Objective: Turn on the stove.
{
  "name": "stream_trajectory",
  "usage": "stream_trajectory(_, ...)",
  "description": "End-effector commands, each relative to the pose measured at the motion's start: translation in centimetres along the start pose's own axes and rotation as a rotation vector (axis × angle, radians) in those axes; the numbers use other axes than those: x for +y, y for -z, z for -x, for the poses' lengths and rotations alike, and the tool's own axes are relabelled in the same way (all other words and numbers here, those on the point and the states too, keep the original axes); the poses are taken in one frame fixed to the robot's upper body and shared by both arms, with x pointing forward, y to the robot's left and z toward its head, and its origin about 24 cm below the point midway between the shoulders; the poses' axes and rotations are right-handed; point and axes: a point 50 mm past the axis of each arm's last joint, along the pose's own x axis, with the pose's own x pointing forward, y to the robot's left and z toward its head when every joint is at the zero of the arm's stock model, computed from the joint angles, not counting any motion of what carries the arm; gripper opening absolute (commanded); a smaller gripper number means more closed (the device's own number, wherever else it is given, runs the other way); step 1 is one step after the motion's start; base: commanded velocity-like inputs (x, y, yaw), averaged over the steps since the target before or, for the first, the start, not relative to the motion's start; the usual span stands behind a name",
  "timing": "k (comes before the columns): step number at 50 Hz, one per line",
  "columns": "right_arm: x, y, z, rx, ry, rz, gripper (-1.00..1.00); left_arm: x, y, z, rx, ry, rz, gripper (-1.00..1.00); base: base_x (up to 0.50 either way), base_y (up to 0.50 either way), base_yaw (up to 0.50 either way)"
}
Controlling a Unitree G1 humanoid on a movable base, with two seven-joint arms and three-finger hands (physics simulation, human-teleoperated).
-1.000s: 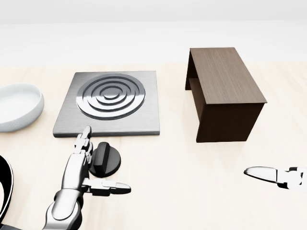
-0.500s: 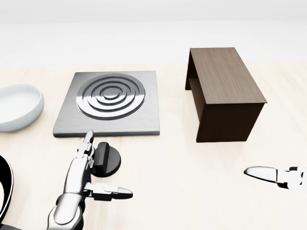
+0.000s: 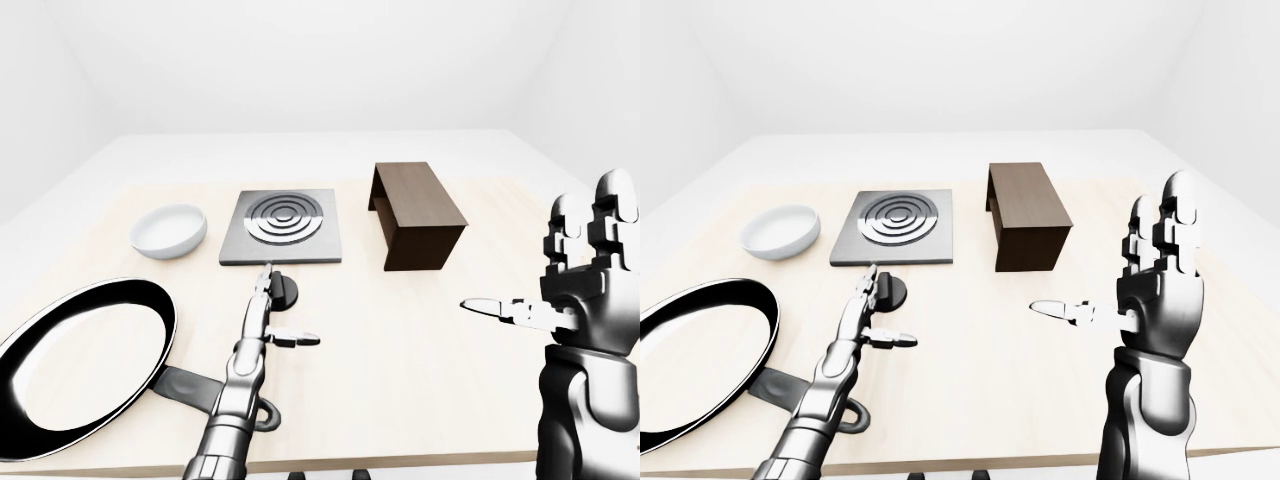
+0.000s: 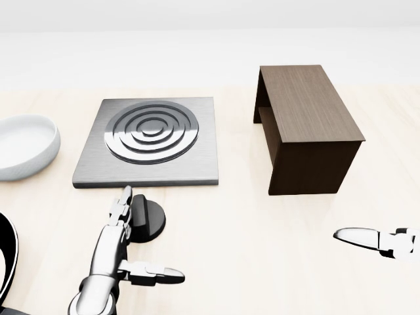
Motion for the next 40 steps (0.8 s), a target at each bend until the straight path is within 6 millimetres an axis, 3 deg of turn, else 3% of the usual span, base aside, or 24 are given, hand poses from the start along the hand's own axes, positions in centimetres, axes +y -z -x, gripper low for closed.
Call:
stream_trajectory(1, 0.0, 0.1, 0.0, 0.005, 0.008, 0.006, 1.00, -0.4, -0.6, 0.5, -0.038, 0.020, 0.046, 1.00, 0.00, 0.00, 0.00)
stream_trajectory(40, 0.0, 0.1, -0.1, 0.001, 0.008, 0.005, 1.00, -2.0, -2.4, 3.3, -0.096, 0.087, 0.059, 1.00, 0.00, 0.00, 0.00)
